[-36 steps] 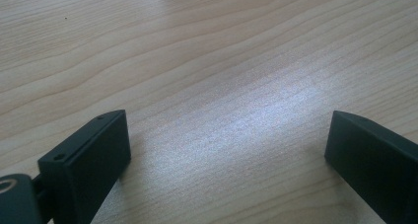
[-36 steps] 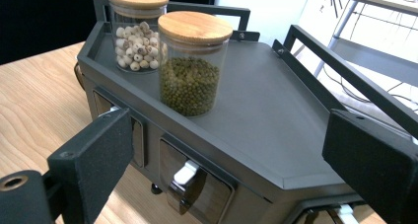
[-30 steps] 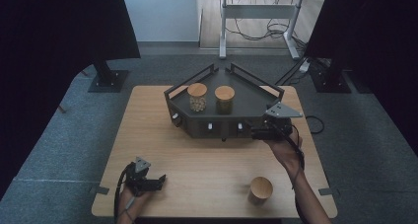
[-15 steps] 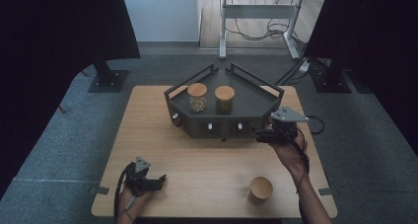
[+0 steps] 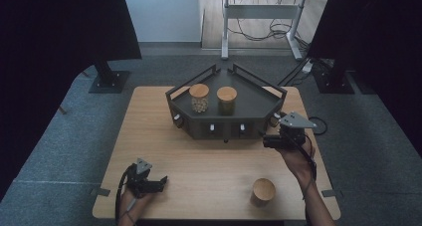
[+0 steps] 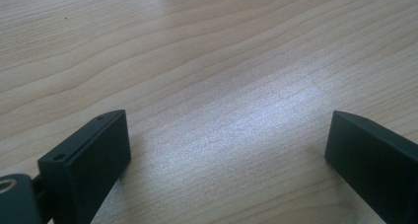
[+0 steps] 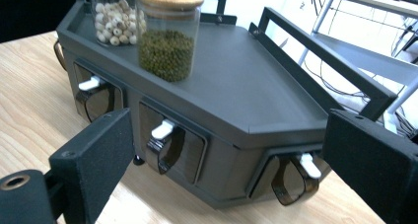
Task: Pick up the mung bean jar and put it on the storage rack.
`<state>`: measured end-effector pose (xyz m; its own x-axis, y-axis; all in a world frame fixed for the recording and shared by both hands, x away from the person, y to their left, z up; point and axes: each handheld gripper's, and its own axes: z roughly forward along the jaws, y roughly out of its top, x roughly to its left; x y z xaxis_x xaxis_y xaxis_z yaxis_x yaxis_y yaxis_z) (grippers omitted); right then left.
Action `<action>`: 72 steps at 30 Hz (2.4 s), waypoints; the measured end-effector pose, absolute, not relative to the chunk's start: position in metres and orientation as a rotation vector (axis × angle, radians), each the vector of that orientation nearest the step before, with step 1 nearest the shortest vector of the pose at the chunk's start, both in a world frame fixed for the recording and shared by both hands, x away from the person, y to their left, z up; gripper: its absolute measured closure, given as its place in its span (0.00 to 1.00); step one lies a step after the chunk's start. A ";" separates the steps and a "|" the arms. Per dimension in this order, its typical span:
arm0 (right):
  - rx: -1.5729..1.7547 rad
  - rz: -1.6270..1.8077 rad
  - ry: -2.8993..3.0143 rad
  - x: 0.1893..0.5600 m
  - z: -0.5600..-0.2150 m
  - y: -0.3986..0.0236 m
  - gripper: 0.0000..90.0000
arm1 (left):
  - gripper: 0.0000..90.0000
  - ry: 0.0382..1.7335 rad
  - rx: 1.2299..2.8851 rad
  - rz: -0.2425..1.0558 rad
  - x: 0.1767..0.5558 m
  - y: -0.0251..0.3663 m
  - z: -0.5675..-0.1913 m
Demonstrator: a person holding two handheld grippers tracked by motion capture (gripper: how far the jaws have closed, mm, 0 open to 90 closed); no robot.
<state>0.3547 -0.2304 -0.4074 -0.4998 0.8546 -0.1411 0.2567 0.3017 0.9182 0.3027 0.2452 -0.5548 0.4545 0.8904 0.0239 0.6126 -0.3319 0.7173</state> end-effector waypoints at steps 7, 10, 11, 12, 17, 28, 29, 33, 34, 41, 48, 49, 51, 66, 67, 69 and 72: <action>1.017 1.177 1.927 0.351 -0.417 -0.239 0.06 | 0.04 1.250 2.065 0.557 0.303 0.245 -0.555; 1.026 1.169 1.929 0.349 -0.422 -0.242 0.06 | 0.04 1.249 2.064 0.558 0.303 0.245 -0.555; 1.028 1.165 1.930 0.348 -0.423 -0.243 0.06 | 0.04 1.249 2.064 0.558 0.303 0.245 -0.555; 1.027 1.159 1.931 0.348 -0.425 -0.243 0.06 | 0.04 1.249 2.064 0.558 0.303 0.245 -0.555; 1.047 1.147 1.933 0.346 -0.432 -0.248 0.06 | 0.04 1.250 2.063 0.557 0.303 0.245 -0.555; 1.077 1.140 1.926 0.341 -0.442 -0.256 0.06 | 0.04 1.249 2.066 0.557 0.303 0.245 -0.555; 1.082 1.142 1.926 0.340 -0.443 -0.256 0.07 | 0.04 1.249 2.067 0.557 0.303 0.245 -0.555; 1.096 1.138 1.927 0.338 -0.448 -0.259 0.07 | 0.04 1.249 2.067 0.557 0.303 0.245 -0.555; 1.100 1.134 1.929 0.337 -0.450 -0.260 0.07 | 0.04 1.249 2.067 0.557 0.303 0.245 -0.555; 1.126 1.127 1.923 0.334 -0.459 -0.266 0.07 | 0.04 1.248 2.068 0.558 0.303 0.245 -0.555; 1.152 1.129 1.922 0.331 -0.469 -0.269 0.07 | 0.04 1.249 2.066 0.556 0.303 0.245 -0.555; 1.154 1.128 1.920 0.331 -0.470 -0.269 0.07 | 0.04 1.250 2.066 0.556 0.303 0.245 -0.555; 1.157 1.125 1.918 0.331 -0.473 -0.270 0.07 | 0.04 1.250 2.066 0.556 0.303 0.245 -0.555; 1.194 1.088 1.898 0.326 -0.488 -0.281 0.07 | 0.04 1.250 2.065 0.556 0.302 0.245 -0.555; 1.196 1.083 1.898 0.325 -0.489 -0.281 0.07 | 0.04 1.250 2.065 0.556 0.302 0.245 -0.555; 1.198 1.079 1.899 0.325 -0.491 -0.282 0.07 | 0.04 1.250 2.066 0.556 0.302 0.245 -0.555; 1.203 1.073 1.900 0.324 -0.495 -0.282 0.07 | 0.04 1.250 2.065 0.556 0.302 0.245 -0.555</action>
